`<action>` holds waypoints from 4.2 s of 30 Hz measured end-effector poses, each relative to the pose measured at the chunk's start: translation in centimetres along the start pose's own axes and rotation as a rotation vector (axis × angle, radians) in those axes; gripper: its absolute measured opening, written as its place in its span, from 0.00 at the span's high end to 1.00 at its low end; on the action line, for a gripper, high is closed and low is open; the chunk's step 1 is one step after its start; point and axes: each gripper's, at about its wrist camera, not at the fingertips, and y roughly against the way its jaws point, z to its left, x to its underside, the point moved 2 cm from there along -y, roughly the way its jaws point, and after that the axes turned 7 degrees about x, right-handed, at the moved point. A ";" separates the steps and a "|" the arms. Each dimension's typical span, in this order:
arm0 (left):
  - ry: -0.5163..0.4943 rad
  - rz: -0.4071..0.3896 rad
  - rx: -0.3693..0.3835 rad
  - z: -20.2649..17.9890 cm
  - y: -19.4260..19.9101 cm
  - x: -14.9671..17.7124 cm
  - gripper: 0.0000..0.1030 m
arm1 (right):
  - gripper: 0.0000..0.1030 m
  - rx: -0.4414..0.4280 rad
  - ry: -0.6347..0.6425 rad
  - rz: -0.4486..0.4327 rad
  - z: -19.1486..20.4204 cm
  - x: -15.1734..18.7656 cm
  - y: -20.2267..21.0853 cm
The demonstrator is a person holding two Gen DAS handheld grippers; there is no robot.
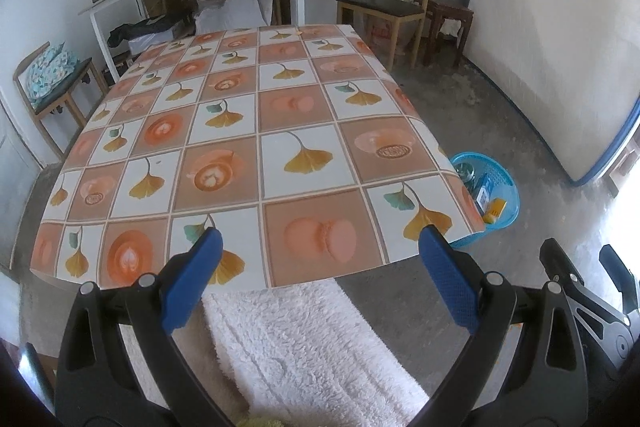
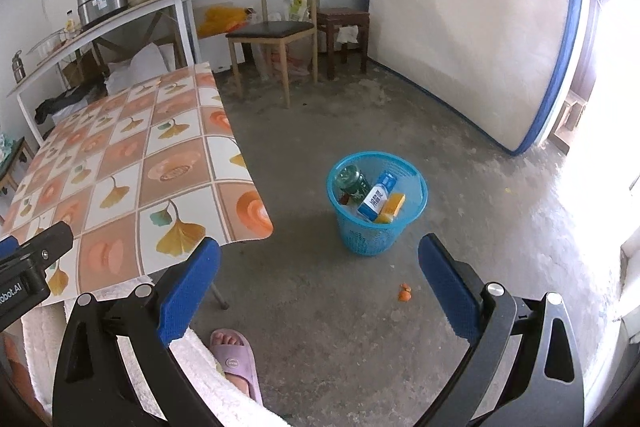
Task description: Collect trash
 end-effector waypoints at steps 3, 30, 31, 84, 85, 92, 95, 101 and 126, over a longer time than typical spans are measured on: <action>-0.010 0.009 -0.005 -0.3 -0.1 0.1 0.08 | 0.06 0.009 -0.011 0.008 -0.4 0.1 -0.1; -0.103 0.048 -0.046 -2.6 -0.8 0.2 0.08 | 0.06 0.029 -0.046 0.015 -2.4 -0.2 -0.7; -0.106 0.051 -0.046 -2.6 -0.8 0.2 0.08 | 0.06 0.027 -0.045 0.015 -2.3 -0.3 -0.7; -0.078 0.049 -0.033 -2.4 -0.1 0.6 0.08 | 0.06 0.055 0.001 -0.018 -1.5 -0.2 0.6; -0.078 0.048 -0.033 -2.4 -0.1 0.6 0.08 | 0.06 0.054 0.000 -0.017 -1.6 -0.2 0.6; -0.078 0.049 -0.033 -2.5 0.0 0.6 0.08 | 0.06 0.056 0.002 -0.019 -1.6 -0.3 0.6; -0.077 0.050 -0.033 -2.3 0.0 0.6 0.08 | 0.06 0.056 0.002 -0.018 -1.6 -0.3 0.6; -0.076 0.047 -0.033 -2.5 0.1 0.6 0.08 | 0.06 0.054 0.002 -0.019 -1.6 -0.3 0.6; -0.073 0.046 -0.031 -2.1 0.0 0.6 0.08 | 0.06 0.054 0.005 -0.024 -1.8 -1.0 1.4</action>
